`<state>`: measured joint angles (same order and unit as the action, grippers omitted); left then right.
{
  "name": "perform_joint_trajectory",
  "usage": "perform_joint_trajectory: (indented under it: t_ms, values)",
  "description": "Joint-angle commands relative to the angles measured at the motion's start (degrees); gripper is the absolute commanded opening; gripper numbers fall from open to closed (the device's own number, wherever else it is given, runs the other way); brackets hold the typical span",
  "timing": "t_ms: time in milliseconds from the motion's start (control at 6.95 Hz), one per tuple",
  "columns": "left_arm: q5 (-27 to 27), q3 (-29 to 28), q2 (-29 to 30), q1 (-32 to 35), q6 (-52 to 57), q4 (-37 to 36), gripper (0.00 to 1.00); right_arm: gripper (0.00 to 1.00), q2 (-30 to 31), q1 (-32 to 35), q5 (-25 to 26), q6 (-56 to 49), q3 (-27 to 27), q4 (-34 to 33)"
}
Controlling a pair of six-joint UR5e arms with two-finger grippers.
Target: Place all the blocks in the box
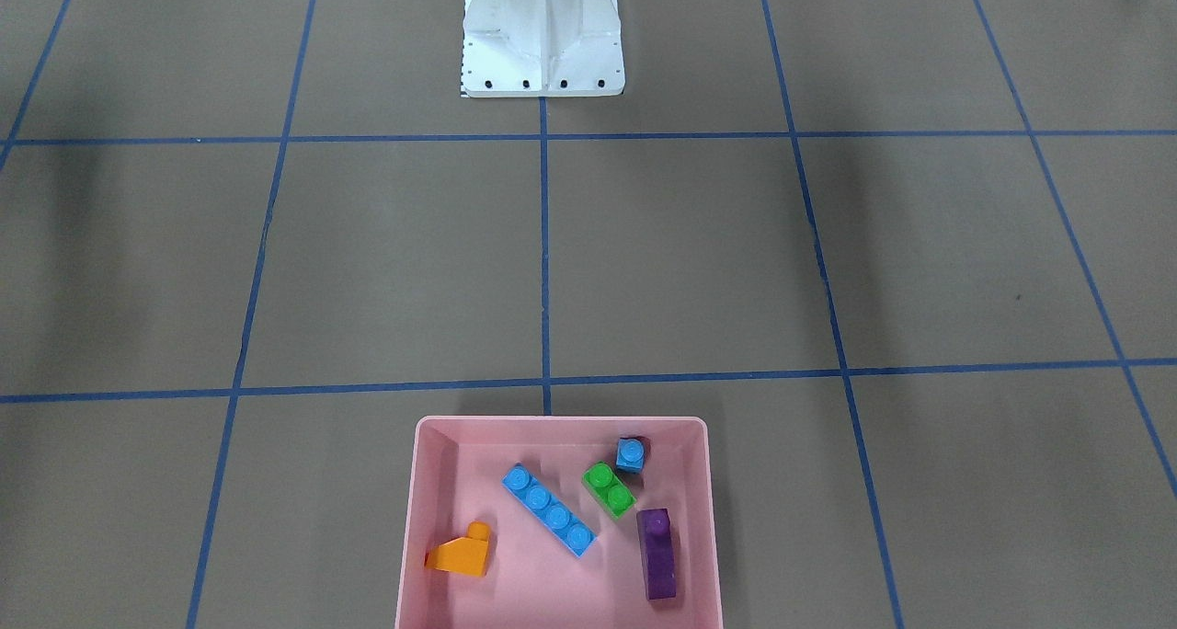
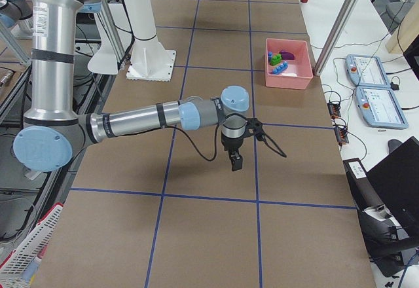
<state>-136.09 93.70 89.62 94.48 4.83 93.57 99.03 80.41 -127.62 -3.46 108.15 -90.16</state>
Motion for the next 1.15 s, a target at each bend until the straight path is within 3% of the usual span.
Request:
perform_joint_trajectory:
  t_ms: [0, 576, 1007]
  values:
    - [-0.9, 2.4, -4.6, 0.1, 0.3, 3.2, 1.0, 1.0, 8.9, 6.1, -3.4, -4.2, 0.7, 2.5]
    - [-0.7, 5.1, -4.0, -0.3, 0.4, -3.5, 1.0, 1.0, 17.2, 6.3, -3.4, -2.6, -0.2, 8.7]
    - [-0.8, 6.1, -5.1, 0.1, 0.9, -3.1, 1.0, 1.0, 16.0, 6.3, -3.9, 0.2, 0.3, 8.9]
